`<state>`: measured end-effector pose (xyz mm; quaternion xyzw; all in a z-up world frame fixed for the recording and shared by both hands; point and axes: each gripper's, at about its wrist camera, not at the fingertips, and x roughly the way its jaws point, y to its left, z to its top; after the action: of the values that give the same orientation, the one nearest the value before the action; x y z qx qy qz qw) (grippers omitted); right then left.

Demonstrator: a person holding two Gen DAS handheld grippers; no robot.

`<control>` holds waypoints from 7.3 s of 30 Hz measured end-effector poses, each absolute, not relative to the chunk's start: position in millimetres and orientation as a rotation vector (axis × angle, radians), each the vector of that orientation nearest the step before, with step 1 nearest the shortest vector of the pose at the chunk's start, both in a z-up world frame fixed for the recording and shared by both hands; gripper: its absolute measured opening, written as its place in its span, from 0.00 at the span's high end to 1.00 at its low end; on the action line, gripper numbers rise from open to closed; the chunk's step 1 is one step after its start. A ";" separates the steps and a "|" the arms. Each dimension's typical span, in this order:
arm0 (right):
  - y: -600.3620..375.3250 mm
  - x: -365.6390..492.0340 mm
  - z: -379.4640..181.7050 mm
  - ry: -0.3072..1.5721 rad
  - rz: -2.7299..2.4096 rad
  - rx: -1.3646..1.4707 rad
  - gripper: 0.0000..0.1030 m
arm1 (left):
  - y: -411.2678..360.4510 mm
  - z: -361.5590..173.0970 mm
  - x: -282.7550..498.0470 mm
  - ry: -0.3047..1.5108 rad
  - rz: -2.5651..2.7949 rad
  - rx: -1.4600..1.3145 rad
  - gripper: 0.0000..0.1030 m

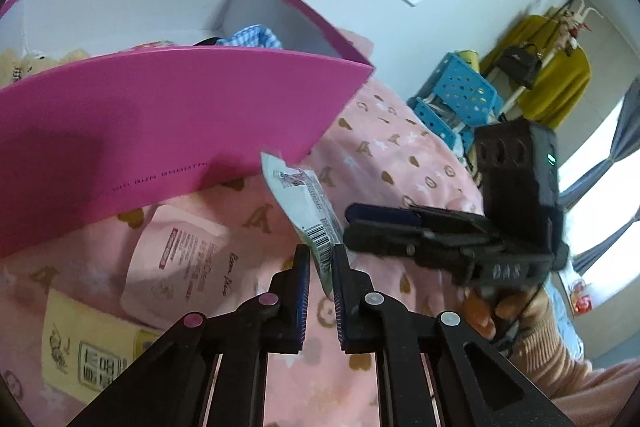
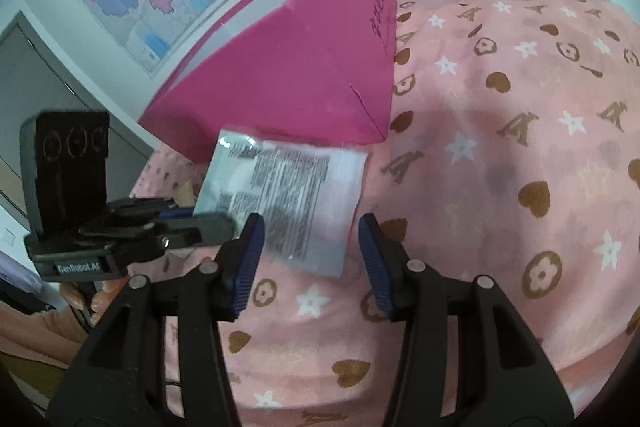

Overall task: Organize soft objects
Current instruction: 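Carry the packet over the pink box and open the right gripper, then move the right gripper to the yellow tissue pack and grasp it, then lift the yellow tissue pack toward the pink box, then lower the tissue pack into the box and open the right gripper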

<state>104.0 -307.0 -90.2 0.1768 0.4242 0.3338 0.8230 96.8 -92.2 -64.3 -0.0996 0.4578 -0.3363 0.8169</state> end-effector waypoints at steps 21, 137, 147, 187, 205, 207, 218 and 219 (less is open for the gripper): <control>-285.5 100.8 -68.3 0.849 0.909 0.509 0.76 | -39.8 -39.0 75.2 0.912 -0.759 -0.290 0.92; -158.6 66.4 -76.1 0.956 0.871 0.213 0.69 | 19.8 -76.8 40.2 0.992 -0.559 -0.296 0.59; -168.5 55.2 -52.0 0.882 0.881 0.194 0.69 | 16.4 -49.9 33.0 0.922 -0.568 -0.268 0.59; -199.7 110.3 34.9 0.642 0.780 0.123 0.69 | -7.9 27.5 113.7 0.756 -0.591 -0.245 0.59; -204.5 152.9 24.7 0.687 0.748 0.161 0.69 | -18.7 21.4 151.2 0.801 -0.540 -0.212 0.59; -205.1 155.9 21.8 0.695 0.744 0.166 0.69 | -20.0 19.3 153.4 0.807 -0.539 -0.210 0.59; -203.1 171.2 4.0 0.762 0.728 0.181 0.69 | -20.7 4.5 167.5 0.859 -0.514 -0.218 0.59; -202.7 172.1 2.1 0.770 0.727 0.180 0.69 | -20.3 3.2 168.1 0.864 -0.512 -0.219 0.59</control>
<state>172.1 -202.7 2.1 0.0858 0.3665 0.3464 0.8592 168.1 -20.3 3.2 -0.1047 0.4131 -0.2450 0.8709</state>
